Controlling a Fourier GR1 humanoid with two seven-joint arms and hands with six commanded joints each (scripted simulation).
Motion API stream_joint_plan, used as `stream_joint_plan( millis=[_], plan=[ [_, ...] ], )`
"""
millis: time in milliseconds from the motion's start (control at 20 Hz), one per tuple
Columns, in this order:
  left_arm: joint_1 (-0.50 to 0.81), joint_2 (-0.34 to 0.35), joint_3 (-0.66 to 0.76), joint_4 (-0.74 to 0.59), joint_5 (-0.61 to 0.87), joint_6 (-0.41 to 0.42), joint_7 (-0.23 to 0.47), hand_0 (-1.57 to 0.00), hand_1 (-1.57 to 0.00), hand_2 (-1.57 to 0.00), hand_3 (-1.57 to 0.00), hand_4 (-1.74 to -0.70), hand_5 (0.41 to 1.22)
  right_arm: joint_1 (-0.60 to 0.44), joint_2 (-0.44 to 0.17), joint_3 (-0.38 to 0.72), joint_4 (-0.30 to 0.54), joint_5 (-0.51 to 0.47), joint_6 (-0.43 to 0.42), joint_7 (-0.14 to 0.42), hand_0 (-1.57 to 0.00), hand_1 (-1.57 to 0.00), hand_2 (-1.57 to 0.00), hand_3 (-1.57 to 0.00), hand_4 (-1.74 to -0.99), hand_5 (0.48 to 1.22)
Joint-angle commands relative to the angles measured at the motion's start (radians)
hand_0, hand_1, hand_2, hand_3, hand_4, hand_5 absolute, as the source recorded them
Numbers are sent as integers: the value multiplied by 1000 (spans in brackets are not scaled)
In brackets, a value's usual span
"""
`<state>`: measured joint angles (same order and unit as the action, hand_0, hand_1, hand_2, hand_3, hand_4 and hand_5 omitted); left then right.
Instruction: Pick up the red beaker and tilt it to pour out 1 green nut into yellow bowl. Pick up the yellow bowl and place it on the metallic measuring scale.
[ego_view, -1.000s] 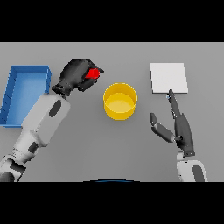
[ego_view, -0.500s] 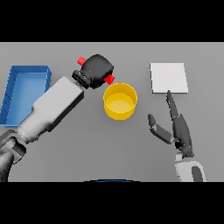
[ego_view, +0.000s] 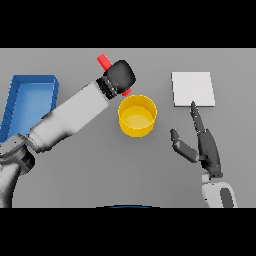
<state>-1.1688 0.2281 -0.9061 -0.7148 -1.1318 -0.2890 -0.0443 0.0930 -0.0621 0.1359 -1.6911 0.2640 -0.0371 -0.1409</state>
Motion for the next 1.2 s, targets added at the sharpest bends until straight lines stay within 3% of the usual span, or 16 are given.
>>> stream_joint_plan(
  millis=[0,400,600,650,800,950,1050,1150],
  plan=[
    [-15,-5,-12,11,-9,4,-5,-1571,-1571,-1571,-1571,-1729,1220,9,7,9,-4,4,2,4,1,1,1,1,-1058,696],
    [-41,-30,-149,20,-99,53,17,-1571,-1571,-1571,-1571,-1735,1221,2,18,4,0,19,-26,12,1,1,1,1,-1076,678],
    [-98,-51,-233,40,-151,23,-10,-1571,-1571,-1571,-1571,-1733,1221,-6,23,14,19,32,-30,-14,1,1,1,1,-1073,675],
    [-126,-60,-255,57,-160,7,-46,-1571,-1571,-1571,-1571,-1733,1221,4,32,16,16,35,-37,-16,1,1,1,1,-1063,673],
    [-156,-97,-307,87,-189,-13,-47,-1571,-1571,-1571,-1571,-1732,1221,7,27,15,10,29,-31,-28,1,1,1,1,-1051,677],
    [-193,-92,-324,96,-183,-37,-76,-1571,-1571,-1571,-1571,-1728,1221,-3,25,14,10,37,-38,-13,1,1,1,1,-1035,685],
    [-231,-84,-288,125,-156,30,-84,-1571,-1571,-1571,-1571,-1726,1221,3,24,15,5,34,-31,-8,1,1,1,1,-1035,684],
    [-288,-78,-268,188,-140,38,-93,-1571,-1571,-1571,-1571,-1725,1221,7,16,12,3,38,-34,-17,1,1,1,1,-1030,683]
  ],
)
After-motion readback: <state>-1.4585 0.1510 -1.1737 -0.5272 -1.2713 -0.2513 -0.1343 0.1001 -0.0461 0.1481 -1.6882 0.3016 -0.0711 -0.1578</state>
